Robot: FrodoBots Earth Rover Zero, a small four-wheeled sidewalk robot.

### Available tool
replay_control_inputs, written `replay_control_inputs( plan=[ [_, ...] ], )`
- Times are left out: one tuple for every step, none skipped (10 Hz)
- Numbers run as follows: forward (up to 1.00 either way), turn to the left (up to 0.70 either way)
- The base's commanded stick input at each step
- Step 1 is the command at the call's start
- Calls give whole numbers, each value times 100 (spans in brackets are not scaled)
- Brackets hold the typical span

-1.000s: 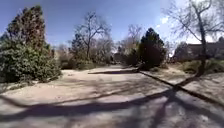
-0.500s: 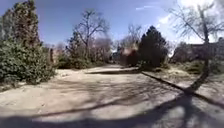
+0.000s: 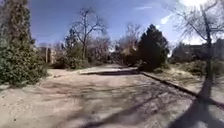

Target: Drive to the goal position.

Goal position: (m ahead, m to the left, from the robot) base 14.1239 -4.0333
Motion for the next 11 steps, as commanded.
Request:
replay_control_inputs(
  plan=[
    [100, 0],
    [100, 0],
    [100, 0],
    [100, 0],
    [100, 0],
    [100, 0],
    [100, 0],
    [100, 0],
    [100, 0],
    [100, 0],
    [100, 0]
  ],
)
